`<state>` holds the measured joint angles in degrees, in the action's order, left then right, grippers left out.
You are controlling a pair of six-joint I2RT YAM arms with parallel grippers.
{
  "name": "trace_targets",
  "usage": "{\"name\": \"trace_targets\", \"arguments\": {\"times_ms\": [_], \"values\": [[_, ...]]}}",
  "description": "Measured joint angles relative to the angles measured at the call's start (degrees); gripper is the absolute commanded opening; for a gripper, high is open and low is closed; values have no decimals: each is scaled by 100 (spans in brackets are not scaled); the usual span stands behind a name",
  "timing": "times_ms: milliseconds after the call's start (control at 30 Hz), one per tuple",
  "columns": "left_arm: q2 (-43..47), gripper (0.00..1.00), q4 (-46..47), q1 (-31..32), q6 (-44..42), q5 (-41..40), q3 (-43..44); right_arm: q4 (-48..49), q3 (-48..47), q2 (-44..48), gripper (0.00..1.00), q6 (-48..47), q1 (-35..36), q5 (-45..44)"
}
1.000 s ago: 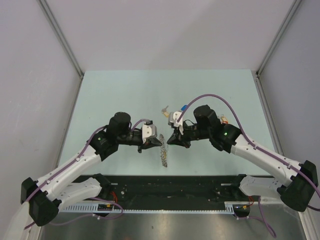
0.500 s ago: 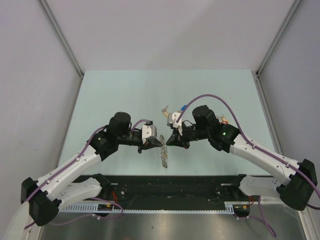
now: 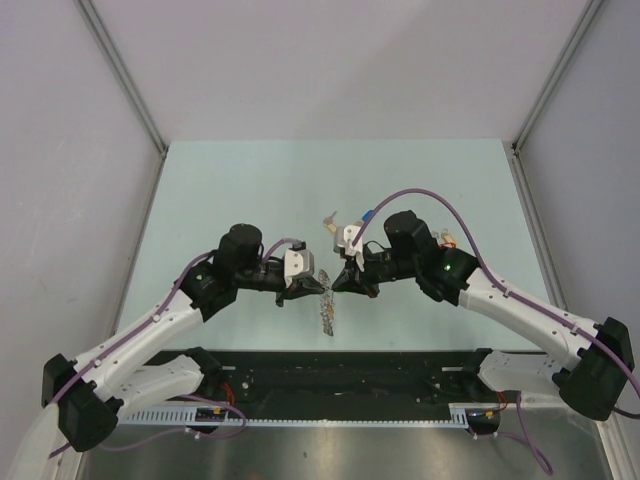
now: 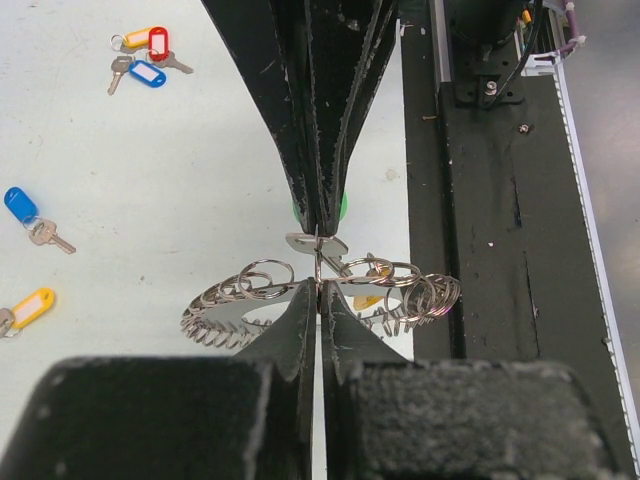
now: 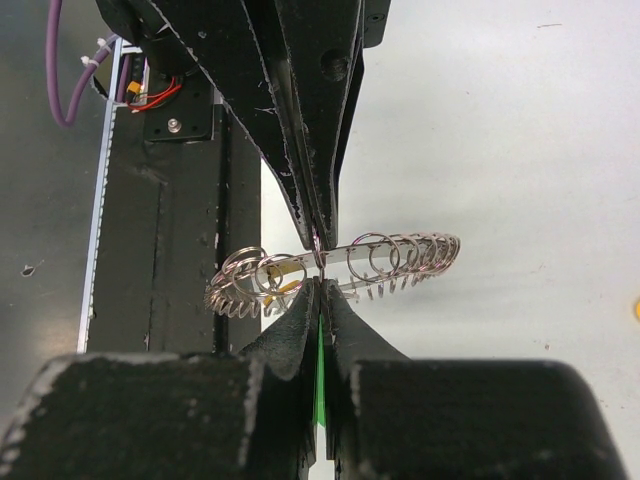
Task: Put the keys on the keyring
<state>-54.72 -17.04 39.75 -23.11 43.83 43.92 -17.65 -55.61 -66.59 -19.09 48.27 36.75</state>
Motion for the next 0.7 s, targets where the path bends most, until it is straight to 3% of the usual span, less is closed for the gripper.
{"name": "trace_targets", "arguments": {"times_ms": [700], "values": [[-4,0,-26,0,7,57,-2,-76,0,0,0,-114,90,-52]]}}
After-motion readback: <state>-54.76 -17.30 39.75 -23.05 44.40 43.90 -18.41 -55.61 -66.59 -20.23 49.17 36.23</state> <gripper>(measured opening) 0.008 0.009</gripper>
